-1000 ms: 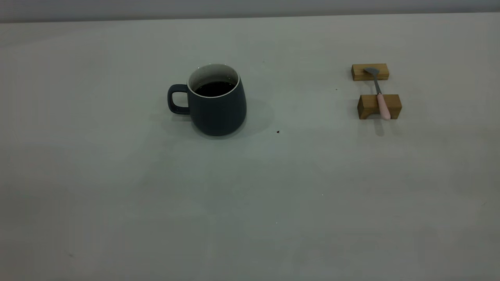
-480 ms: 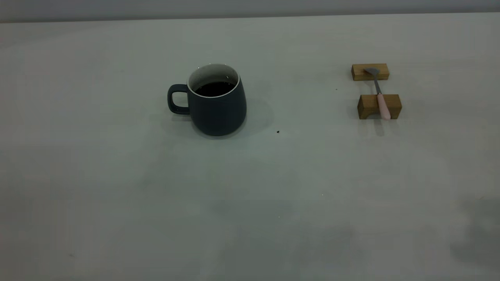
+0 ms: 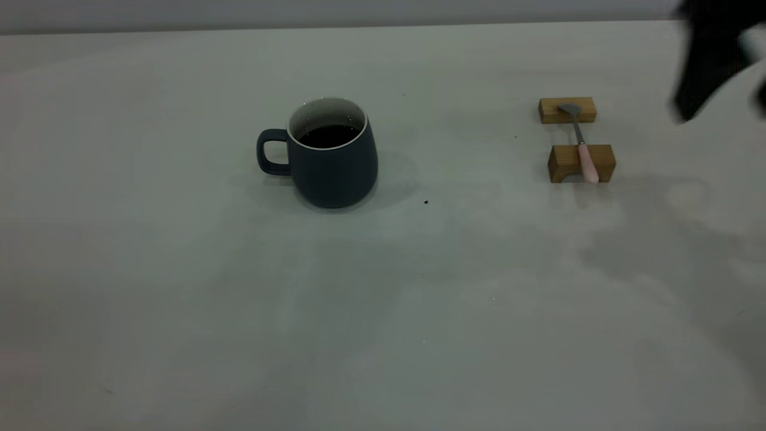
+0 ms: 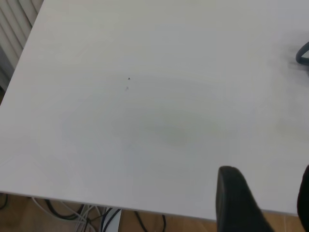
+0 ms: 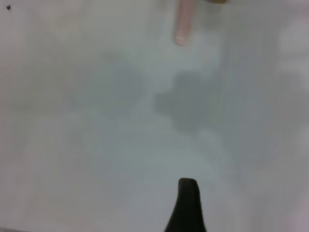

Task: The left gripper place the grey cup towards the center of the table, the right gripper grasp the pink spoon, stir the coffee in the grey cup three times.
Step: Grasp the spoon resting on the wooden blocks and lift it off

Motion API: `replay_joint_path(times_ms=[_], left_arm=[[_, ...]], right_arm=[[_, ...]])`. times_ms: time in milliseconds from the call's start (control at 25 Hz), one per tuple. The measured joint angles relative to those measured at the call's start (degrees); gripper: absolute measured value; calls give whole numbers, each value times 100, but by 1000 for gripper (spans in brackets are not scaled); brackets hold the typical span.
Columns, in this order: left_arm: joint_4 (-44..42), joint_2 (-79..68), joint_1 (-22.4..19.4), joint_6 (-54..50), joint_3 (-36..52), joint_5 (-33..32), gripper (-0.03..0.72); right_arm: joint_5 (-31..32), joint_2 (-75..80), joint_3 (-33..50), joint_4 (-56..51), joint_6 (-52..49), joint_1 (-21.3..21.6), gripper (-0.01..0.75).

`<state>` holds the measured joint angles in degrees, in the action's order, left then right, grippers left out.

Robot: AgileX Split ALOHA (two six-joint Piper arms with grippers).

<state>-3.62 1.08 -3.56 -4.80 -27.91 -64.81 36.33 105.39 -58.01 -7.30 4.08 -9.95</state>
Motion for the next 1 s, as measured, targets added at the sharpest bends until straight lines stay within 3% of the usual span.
replay_joint_path(times_ms=[400, 800, 1000], left_arm=[[0, 0, 0, 0, 0, 0, 388], [0, 0, 0, 0, 0, 0, 388], [0, 0, 0, 0, 0, 0, 388]], right_arm=[[-154, 2073, -1426, -16, 247, -380, 696], [-446, 2854, -2027, 53, 415, -380, 668], [-582, 3021, -2090, 303, 384, -380, 596]])
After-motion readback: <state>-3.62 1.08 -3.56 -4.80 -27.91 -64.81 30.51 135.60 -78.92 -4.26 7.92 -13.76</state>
